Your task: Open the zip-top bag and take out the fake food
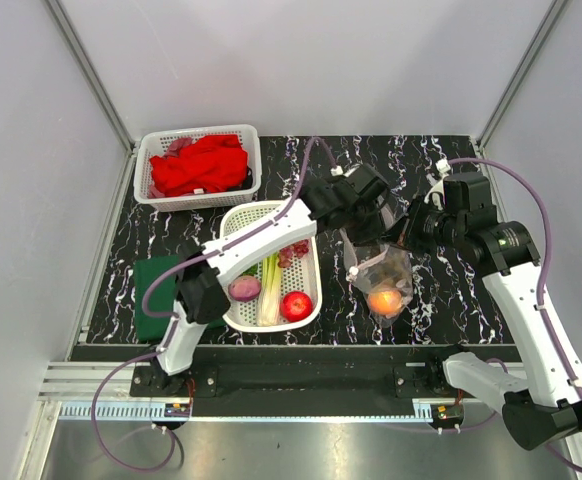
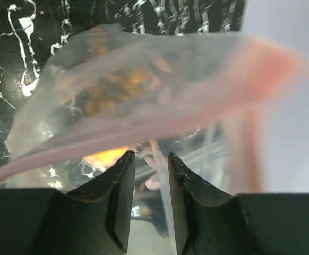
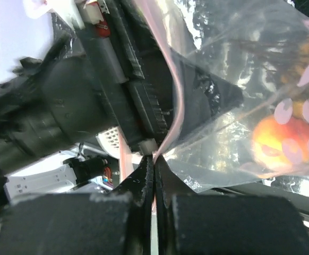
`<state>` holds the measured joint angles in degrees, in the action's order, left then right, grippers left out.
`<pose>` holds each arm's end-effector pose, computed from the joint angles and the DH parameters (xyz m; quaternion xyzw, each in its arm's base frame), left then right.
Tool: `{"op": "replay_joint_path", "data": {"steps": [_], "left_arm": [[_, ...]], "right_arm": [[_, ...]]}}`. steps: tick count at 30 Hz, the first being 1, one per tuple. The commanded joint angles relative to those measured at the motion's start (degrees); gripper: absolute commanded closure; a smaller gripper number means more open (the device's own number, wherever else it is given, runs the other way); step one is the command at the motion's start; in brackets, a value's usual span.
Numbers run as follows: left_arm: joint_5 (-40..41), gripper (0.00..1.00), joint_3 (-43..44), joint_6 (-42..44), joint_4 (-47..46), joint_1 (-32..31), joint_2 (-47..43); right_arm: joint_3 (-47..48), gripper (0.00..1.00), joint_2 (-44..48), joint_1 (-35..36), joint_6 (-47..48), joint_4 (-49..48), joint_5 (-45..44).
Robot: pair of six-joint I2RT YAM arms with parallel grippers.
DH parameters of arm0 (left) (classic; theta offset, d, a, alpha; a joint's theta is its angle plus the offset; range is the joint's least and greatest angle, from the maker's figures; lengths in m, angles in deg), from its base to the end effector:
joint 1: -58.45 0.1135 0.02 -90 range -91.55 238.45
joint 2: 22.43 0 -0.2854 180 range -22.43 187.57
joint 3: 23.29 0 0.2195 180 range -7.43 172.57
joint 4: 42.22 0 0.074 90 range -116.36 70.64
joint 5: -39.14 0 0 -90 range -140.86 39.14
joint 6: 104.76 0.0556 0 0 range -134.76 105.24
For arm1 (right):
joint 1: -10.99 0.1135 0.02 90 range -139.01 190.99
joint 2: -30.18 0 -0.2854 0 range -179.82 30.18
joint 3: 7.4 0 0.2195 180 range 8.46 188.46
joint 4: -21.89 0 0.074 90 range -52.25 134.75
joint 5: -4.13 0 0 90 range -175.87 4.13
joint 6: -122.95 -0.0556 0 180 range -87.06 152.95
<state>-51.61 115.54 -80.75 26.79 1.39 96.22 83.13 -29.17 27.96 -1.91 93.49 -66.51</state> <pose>0.2431 -0.3765 0.3421 -0.0706 0.9335 -0.3120 0.1622 0.1463 0.0639 0.3907 0.0695 0.8950 0.3179 0.3050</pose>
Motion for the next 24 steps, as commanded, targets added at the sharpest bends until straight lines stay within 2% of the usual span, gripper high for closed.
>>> {"op": "replay_joint_path", "data": {"steps": [1, 6, 9, 15, 21, 24], "left_arm": [[2.34, 0.65, -2.03, 3.77, -0.15, -3.14, 2.90], [3.13, 0.69, -4.68, 12.44, -1.73, -4.29, 3.43], [3.75, 0.68, -5.91, 16.67, -2.78, -5.52, 3.08], [1.90, 0.59, -11.16, 20.02, -6.47, -6.57, 0.71], [1.99, 0.58, -15.75, 23.98, -8.58, -7.89, -0.26], [-0.29, 0.50, -16.81, 23.81, -9.55, -8.07, 0.61]], "right_arm": [[2.67, 1.00, -0.24, 0.87, 0.31, -1.52, -0.72], [1.53, 1.00, 1.77, 0.78, 1.36, 0.15, -3.27], [-0.93, 1.00, 4.41, 0.87, 2.07, 1.73, -5.11], [-3.31, 1.00, 8.11, 0.78, 2.68, 5.51, -8.72], [-3.13, 1.00, 9.87, 0.87, 2.60, 8.50, -11.27], [-3.92, 1.00, 11.10, 0.78, 2.07, 10.08, -11.36]]}}
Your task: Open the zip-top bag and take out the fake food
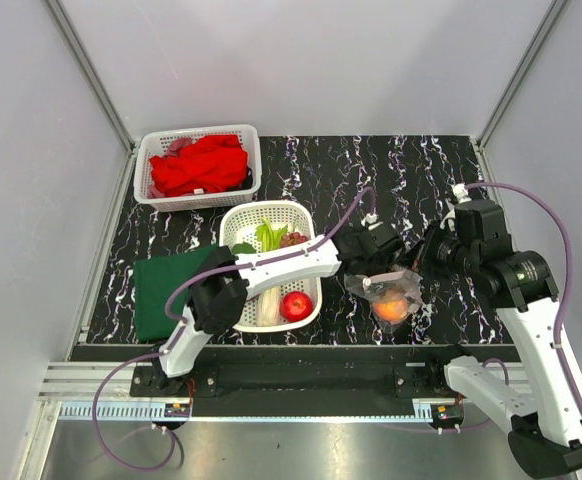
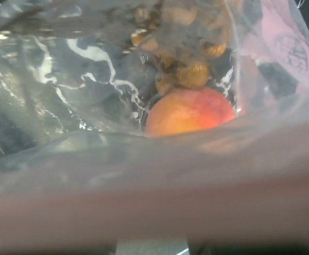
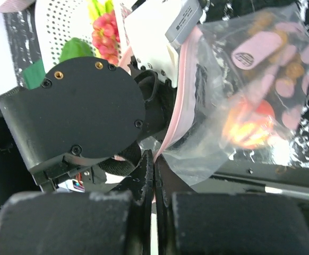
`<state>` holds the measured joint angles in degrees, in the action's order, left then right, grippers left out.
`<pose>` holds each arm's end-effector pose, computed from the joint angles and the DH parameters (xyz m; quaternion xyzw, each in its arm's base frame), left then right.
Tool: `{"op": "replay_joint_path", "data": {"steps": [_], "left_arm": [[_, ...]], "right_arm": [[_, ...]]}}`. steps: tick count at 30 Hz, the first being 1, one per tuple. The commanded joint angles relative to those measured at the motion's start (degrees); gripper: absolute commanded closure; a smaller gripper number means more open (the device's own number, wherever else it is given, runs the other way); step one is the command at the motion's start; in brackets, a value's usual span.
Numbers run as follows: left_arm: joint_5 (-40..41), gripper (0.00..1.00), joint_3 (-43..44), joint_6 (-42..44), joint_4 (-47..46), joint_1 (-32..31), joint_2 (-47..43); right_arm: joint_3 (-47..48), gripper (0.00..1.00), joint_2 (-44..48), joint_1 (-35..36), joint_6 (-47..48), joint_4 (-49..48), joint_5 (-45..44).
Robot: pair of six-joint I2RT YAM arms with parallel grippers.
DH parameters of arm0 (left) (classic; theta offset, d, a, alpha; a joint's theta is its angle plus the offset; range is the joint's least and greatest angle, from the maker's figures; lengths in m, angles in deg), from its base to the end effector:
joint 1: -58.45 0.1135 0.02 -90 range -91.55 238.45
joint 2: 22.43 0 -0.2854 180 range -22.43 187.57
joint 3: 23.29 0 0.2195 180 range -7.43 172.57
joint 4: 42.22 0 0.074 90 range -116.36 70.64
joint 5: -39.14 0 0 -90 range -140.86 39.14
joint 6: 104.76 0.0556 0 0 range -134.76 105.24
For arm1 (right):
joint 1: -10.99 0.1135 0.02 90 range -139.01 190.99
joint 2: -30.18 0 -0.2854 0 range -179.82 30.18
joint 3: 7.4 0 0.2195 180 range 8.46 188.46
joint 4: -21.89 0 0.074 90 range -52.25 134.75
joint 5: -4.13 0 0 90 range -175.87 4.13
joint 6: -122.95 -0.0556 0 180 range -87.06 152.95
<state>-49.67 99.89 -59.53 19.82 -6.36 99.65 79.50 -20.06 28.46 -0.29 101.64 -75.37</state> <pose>0.1943 -0.4103 0.2463 0.1659 0.9537 -0.1992 0.1529 0.0995 0.0419 0.3761 0.0892 0.9099 0.2456 0.3222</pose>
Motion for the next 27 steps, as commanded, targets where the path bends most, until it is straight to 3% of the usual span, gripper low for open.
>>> {"op": "replay_joint_path", "data": {"steps": [1, 7, 15, 21, 27], "left_arm": [[-2.68, 0.48, -1.33, 2.59, -3.88, -0.48, -2.73], [-1.98, 0.52, -0.37, 3.82, -6.71, 0.12, -5.36], [-5.05, 0.48, -3.09, -0.93, -7.85, 6.89, -12.39], [-1.37, 0.47, -3.27, 1.87, -7.94, 8.30, -13.10], [-1.72, 0.46, -2.91, 3.73, -6.89, 10.06, -10.64]], "right_arm": [[-0.73, 1.00, 2.25, 0.28, 0.28, 2.11, -2.42], [1.27, 1.00, 3.04, 0.28, -1.04, 3.08, -0.59], [9.36, 1.00, -6.00, 0.28, -0.26, -5.36, 8.04], [18.33, 1.00, -12.07, 0.37, 3.70, -4.14, 9.45], [13.96, 1.00, -9.53, 0.28, 2.30, -3.69, 8.84]]}}
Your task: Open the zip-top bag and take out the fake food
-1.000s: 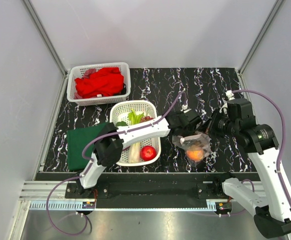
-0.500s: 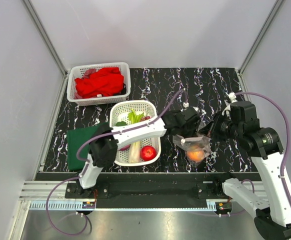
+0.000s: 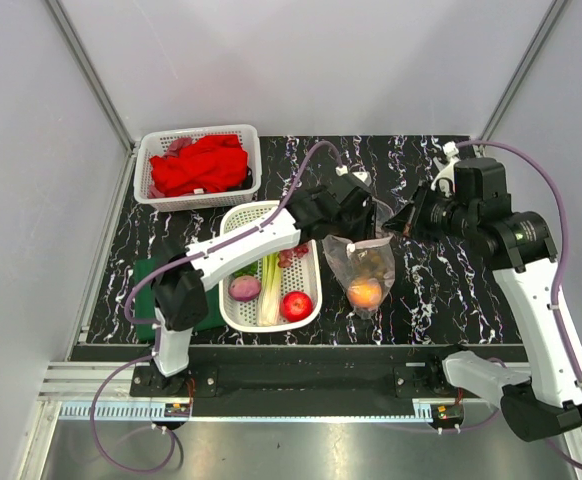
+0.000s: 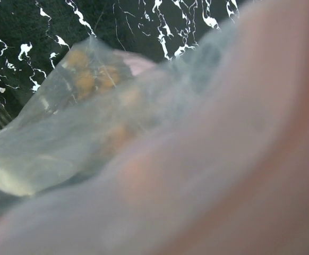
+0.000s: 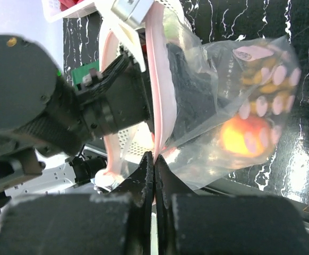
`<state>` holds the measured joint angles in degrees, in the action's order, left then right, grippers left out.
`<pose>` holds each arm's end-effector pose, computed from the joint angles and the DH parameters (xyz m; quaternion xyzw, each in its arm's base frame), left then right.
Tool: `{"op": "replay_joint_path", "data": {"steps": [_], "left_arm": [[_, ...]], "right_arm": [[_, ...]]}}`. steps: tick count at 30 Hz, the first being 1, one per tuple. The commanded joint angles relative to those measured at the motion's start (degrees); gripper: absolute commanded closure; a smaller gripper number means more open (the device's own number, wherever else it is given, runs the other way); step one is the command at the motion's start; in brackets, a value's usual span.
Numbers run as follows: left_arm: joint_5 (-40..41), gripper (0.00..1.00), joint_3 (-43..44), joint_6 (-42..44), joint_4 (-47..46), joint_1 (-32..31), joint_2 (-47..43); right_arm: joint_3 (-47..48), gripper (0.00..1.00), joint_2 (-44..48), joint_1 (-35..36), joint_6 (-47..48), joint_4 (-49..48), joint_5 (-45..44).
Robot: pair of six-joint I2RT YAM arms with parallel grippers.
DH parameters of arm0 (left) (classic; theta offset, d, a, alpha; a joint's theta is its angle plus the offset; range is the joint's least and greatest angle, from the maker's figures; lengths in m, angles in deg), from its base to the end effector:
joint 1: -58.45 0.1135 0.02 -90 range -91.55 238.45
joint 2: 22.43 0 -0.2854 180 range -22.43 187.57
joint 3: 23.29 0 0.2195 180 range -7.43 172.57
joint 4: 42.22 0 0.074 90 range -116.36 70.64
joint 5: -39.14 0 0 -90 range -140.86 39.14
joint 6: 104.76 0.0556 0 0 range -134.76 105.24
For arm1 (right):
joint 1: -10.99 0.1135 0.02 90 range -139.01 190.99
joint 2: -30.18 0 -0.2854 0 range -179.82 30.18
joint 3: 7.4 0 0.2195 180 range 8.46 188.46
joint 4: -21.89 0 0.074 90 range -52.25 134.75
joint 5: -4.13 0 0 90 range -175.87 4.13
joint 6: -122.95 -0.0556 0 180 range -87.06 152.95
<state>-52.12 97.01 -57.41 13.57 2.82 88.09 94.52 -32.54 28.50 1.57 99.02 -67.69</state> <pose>0.2397 -0.3526 0.3248 0.1089 0.9208 -0.2899 0.2373 0.1467 0.0645 0.4279 0.0383 0.8891 0.3086 0.3358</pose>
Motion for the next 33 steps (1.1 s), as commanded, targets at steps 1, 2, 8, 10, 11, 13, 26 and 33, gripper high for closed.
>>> {"op": "replay_joint_path", "data": {"steps": [1, 2, 8, 10, 11, 13, 26, 33], "left_arm": [[3.34, 0.46, -0.46, 1.43, -0.63, 0.88, 1.01], [4.41, 0.45, -0.56, 1.43, -0.72, 0.79, 1.27], [10.22, 0.38, 2.51, -1.20, -1.69, 1.14, 7.76], [10.57, 0.38, 3.83, -3.21, -1.69, 1.32, 9.53], [10.83, 0.38, 4.36, -4.01, -1.69, 1.32, 10.41], [11.45, 0.38, 4.54, -5.85, -2.48, 1.49, 11.21], [16.46, 0.36, -0.29, -10.44, -9.07, 3.43, 14.55], [16.20, 0.56, -8.01, -7.54, -18.90, 5.10, 13.15]], "right_arm": [[-1.59, 1.00, 3.74, 0.24, 0.18, -1.07, 0.90], [-2.03, 1.00, 4.18, 0.24, -0.61, -1.16, 0.64], [-5.11, 1.00, 6.20, 0.24, -5.78, -0.81, -2.35], [-6.52, 1.00, 7.17, 0.24, -8.08, -0.81, -3.93], [-6.87, 1.00, 7.52, 0.24, -10.26, -0.89, -4.37], [-8.19, 1.00, 8.57, 0.32, -12.12, -0.98, -6.04], [-11.09, 1.00, 9.46, 0.24, -14.50, -0.81, -7.10], [-12.58, 1.00, 11.04, 0.24, -14.24, 1.56, -11.23]]}}
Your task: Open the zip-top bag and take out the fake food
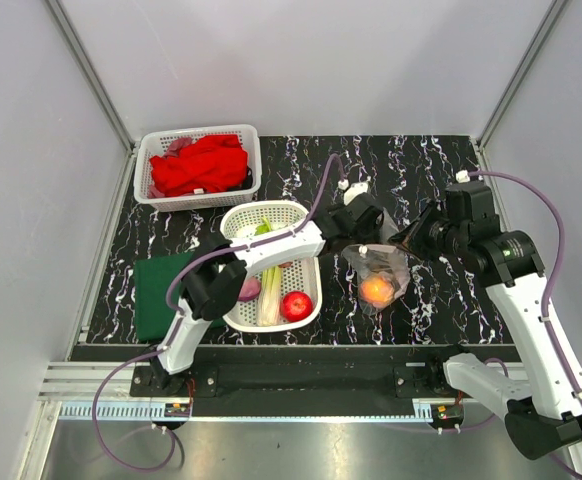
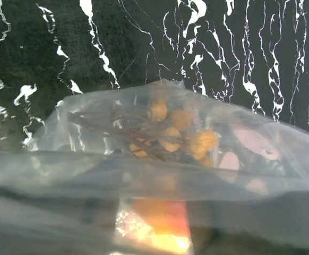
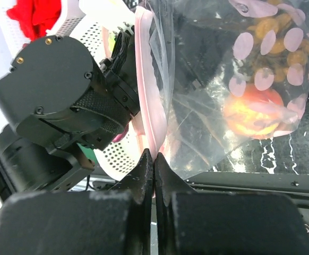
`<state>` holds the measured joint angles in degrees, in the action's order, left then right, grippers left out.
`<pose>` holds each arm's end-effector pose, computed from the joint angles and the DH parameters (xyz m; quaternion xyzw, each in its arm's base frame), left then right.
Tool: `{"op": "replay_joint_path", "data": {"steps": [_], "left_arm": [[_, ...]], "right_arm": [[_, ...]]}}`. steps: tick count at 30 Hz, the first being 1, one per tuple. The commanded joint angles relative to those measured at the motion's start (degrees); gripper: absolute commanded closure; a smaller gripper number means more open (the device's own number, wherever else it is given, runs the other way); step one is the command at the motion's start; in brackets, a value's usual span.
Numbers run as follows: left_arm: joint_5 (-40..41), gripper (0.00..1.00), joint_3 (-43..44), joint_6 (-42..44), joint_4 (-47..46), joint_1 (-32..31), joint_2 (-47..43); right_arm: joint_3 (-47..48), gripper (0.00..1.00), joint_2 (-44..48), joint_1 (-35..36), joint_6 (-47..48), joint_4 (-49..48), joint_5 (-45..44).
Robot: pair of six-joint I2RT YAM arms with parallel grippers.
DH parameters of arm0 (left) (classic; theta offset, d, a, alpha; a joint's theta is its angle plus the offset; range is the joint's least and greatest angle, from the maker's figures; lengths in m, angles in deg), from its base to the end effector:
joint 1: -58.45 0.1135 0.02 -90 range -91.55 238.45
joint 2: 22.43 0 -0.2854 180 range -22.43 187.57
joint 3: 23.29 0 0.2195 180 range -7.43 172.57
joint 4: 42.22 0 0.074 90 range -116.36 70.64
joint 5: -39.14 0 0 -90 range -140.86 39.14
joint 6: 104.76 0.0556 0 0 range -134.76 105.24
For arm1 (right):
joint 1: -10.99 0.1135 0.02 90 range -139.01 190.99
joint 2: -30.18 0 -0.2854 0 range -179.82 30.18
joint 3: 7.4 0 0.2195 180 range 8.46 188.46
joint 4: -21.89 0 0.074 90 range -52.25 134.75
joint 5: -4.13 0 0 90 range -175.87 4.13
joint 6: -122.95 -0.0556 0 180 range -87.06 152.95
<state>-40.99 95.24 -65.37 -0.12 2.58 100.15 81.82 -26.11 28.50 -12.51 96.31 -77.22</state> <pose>0.2782 -0.3935 0.2456 0.0103 0.9247 -0.2503 0.2866 0.1333 0.0508 0.3848 0.1895 0.8897 0.2726 0.3134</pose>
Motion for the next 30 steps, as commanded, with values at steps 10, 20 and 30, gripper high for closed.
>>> {"op": "replay_joint_path", "data": {"steps": [10, 20, 30], "left_arm": [[3.32, 0.48, -8.28, 2.36, -11.56, 6.66, 3.10], [1.12, 0.40, -4.33, -4.76, -8.84, 9.82, 9.86], [-1.17, 0.62, 2.19, -6.87, -7.94, 10.88, 14.88]], "right_arm": [[0.02, 1.00, -2.41, 0.24, 10.91, 3.75, -7.06], [2.66, 1.00, -5.93, 0.24, 9.77, 3.49, -4.95], [3.45, 1.00, -6.64, 0.24, 8.89, 4.10, -4.52]]}}
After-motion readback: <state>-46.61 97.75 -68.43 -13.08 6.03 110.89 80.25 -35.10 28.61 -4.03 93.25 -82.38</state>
